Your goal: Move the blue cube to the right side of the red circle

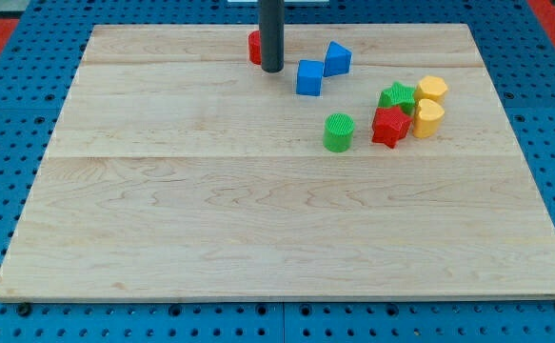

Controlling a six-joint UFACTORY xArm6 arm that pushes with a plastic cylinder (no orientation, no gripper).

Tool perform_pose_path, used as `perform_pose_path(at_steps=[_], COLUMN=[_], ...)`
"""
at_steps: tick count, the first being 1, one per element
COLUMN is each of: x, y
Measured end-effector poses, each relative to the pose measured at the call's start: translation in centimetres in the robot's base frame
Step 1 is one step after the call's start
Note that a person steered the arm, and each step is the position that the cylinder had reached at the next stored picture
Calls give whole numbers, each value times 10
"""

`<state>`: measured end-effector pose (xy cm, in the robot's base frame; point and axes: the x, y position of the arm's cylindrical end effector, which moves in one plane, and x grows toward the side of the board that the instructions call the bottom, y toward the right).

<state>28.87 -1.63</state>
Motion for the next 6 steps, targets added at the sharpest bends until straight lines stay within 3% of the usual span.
perform_pose_path(at_steps=[1, 2, 3, 4, 5, 6], x=[59, 68, 25, 1, 37, 57], y=[8, 70, 74, 30, 37, 98])
